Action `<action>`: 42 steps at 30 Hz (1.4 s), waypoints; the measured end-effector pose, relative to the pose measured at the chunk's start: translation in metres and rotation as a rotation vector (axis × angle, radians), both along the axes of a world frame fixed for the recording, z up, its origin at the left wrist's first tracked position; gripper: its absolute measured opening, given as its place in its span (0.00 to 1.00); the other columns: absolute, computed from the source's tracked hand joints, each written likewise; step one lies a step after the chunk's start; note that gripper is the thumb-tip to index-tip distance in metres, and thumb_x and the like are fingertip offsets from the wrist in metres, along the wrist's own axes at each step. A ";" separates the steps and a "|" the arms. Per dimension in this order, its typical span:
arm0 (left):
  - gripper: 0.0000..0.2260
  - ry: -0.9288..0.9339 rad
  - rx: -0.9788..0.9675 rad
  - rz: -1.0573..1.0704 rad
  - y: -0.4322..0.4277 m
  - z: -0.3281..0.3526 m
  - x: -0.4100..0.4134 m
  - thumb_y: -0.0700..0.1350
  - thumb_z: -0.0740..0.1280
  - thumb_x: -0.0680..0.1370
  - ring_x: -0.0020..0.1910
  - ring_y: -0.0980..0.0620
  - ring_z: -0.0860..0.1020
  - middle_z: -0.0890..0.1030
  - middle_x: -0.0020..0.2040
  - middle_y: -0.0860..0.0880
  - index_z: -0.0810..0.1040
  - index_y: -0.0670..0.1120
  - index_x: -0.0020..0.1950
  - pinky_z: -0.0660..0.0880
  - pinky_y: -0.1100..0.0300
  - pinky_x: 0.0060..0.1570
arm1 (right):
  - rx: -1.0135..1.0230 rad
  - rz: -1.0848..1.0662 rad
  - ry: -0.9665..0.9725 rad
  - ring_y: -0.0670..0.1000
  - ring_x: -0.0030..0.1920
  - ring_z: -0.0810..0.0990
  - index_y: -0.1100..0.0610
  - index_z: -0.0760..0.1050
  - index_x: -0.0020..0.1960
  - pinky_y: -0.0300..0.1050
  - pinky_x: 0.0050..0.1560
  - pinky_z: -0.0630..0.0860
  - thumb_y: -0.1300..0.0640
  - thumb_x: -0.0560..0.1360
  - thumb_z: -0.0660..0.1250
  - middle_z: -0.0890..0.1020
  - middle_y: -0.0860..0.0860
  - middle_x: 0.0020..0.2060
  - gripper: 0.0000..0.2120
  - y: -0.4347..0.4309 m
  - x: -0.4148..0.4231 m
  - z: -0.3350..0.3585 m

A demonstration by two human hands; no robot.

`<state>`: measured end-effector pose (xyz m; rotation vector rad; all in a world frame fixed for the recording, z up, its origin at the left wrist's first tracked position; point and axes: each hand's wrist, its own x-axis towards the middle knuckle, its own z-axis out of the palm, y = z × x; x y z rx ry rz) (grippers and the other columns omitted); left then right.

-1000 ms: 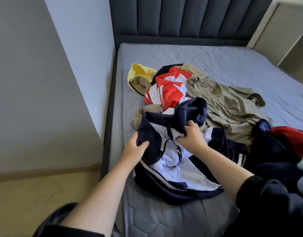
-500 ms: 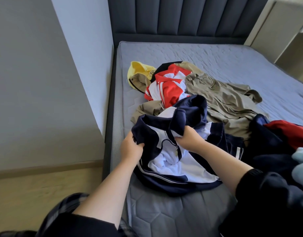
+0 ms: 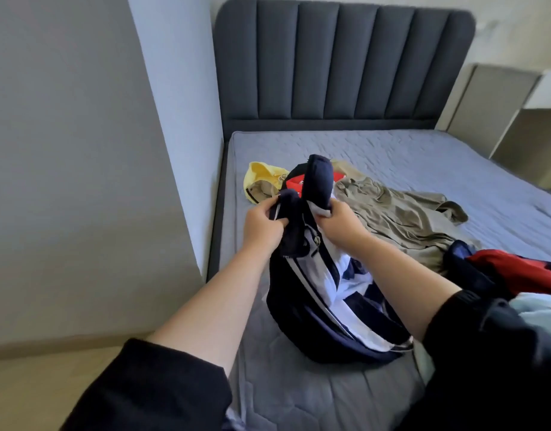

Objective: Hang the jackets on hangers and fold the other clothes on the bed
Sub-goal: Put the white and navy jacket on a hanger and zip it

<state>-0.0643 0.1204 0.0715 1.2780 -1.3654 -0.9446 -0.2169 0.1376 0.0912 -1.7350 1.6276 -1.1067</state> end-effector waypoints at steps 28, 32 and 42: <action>0.28 -0.112 -0.463 0.062 0.051 0.256 -0.012 0.32 0.64 0.75 0.71 0.51 0.67 0.69 0.72 0.49 0.65 0.45 0.74 0.64 0.62 0.67 | -0.535 -0.191 -0.124 0.48 0.31 0.72 0.60 0.71 0.38 0.36 0.27 0.67 0.66 0.73 0.59 0.75 0.50 0.29 0.07 0.069 -0.034 0.242; 0.08 -0.451 -0.243 0.191 0.021 0.181 0.009 0.32 0.62 0.71 0.46 0.40 0.78 0.78 0.38 0.46 0.76 0.44 0.37 0.70 0.59 0.35 | -0.321 -0.235 0.111 0.53 0.35 0.74 0.63 0.74 0.39 0.43 0.32 0.66 0.63 0.74 0.61 0.75 0.52 0.29 0.07 0.036 -0.043 0.168; 0.08 -0.848 0.259 0.087 -0.051 -0.004 0.017 0.41 0.61 0.74 0.45 0.43 0.79 0.80 0.45 0.44 0.76 0.43 0.51 0.75 0.56 0.39 | 0.132 -0.319 0.500 0.60 0.38 0.75 0.60 0.71 0.39 0.45 0.34 0.64 0.50 0.74 0.64 0.74 0.54 0.32 0.14 -0.038 -0.059 -0.010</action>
